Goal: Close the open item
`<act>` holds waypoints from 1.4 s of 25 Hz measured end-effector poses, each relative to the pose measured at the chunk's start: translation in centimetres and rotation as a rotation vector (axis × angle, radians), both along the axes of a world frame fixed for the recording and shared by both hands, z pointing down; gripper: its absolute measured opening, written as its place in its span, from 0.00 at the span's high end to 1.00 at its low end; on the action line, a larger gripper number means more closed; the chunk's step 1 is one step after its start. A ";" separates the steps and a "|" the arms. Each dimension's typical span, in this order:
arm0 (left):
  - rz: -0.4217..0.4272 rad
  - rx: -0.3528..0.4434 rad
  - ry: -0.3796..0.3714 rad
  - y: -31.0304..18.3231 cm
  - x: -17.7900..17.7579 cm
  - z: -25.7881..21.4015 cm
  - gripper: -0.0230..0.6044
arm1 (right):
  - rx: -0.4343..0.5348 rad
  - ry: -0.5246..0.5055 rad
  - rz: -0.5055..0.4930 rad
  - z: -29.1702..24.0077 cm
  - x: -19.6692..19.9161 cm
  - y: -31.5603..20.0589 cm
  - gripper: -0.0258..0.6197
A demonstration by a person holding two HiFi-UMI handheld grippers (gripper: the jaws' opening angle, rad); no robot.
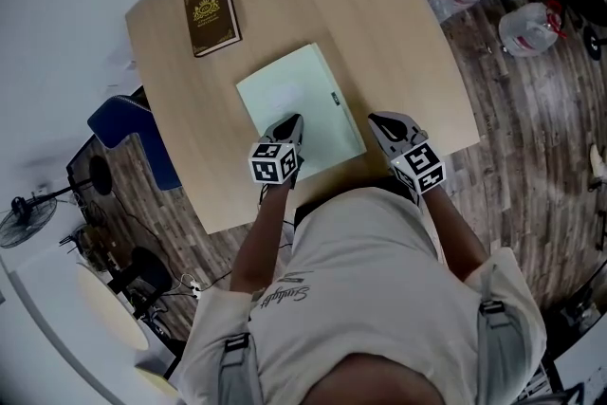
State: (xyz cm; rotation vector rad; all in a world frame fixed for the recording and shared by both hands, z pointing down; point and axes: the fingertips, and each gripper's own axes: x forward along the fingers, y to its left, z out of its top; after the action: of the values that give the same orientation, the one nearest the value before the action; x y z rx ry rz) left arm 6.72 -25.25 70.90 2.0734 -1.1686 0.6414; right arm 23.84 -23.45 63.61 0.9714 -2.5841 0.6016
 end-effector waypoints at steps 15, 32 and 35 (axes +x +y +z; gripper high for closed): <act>0.098 -0.009 -0.179 0.4 0.9 2.5 0.94 | -0.052 -0.010 -0.031 1.6 -1.2 -0.4 0.98; 0.056 0.153 -0.027 1.3 -1.6 -4.7 0.94 | 0.019 0.002 -0.085 -1.6 -6.6 1.0 0.97; 0.013 0.183 0.028 2.2 -3.2 -6.8 0.94 | 0.035 0.010 -0.092 -2.4 -7.6 1.9 0.97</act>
State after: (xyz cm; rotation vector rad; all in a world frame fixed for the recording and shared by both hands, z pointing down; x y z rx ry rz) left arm 3.56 -23.09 64.15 2.2369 -1.2386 0.5264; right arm 16.29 -21.58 61.17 0.8589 -2.6218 0.5280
